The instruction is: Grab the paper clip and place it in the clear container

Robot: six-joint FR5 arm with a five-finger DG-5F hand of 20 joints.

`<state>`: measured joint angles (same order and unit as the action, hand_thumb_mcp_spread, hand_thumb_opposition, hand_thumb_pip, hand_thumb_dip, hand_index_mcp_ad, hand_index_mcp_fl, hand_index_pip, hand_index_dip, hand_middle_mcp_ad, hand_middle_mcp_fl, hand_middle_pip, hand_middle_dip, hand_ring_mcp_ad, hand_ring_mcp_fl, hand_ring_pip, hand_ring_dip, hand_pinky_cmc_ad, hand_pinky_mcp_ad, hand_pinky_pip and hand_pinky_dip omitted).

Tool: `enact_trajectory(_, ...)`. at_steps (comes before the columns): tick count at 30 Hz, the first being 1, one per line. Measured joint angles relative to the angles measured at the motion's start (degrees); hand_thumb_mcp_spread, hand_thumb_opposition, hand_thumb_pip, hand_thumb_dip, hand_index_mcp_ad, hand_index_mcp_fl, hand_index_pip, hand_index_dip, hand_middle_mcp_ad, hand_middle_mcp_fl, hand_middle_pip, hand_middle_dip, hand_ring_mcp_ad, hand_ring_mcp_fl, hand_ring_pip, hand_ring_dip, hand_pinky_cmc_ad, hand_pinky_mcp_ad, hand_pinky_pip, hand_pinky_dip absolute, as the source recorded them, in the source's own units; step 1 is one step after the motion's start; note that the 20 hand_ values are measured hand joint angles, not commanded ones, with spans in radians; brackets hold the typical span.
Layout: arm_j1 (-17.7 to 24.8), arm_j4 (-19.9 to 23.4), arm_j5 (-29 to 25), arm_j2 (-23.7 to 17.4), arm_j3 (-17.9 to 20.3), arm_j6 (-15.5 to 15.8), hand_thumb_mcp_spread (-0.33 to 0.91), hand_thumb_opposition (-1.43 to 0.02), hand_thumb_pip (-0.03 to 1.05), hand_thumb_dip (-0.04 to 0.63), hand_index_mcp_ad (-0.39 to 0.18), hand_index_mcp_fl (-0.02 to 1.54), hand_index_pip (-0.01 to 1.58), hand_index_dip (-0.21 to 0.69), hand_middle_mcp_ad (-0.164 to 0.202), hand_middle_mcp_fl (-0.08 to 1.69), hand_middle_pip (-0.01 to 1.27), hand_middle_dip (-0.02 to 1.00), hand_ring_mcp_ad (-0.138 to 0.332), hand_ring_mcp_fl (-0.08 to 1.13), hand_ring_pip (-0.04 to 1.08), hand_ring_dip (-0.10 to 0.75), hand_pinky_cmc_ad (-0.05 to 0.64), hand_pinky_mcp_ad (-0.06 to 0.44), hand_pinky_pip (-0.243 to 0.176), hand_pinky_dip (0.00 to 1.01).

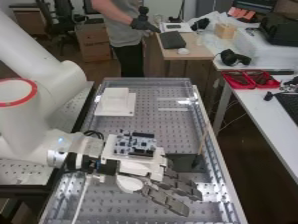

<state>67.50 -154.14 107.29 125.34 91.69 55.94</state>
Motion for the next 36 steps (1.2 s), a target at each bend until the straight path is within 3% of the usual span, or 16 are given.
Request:
enact_trajectory(17,-0.9,-2.6,2.5,1.4,-2.4,1.4,0.56,-0.88,0.52,0.251,-0.173,0.45,1.39,0.108,0.058,0.29,0.12,0.20,0.093,0.10,0.11,0.091,0.314,0.248,0.068,0.20)
enact_trajectory(36,-1.0,-2.6,2.3,2.1,-2.7,0.8,0.55,-0.88,0.52,0.251,-0.173,0.48,1.44,0.108,0.058,0.29,0.13,0.20,0.089,0.11,0.11,0.091,0.312,0.248,0.068,0.20)
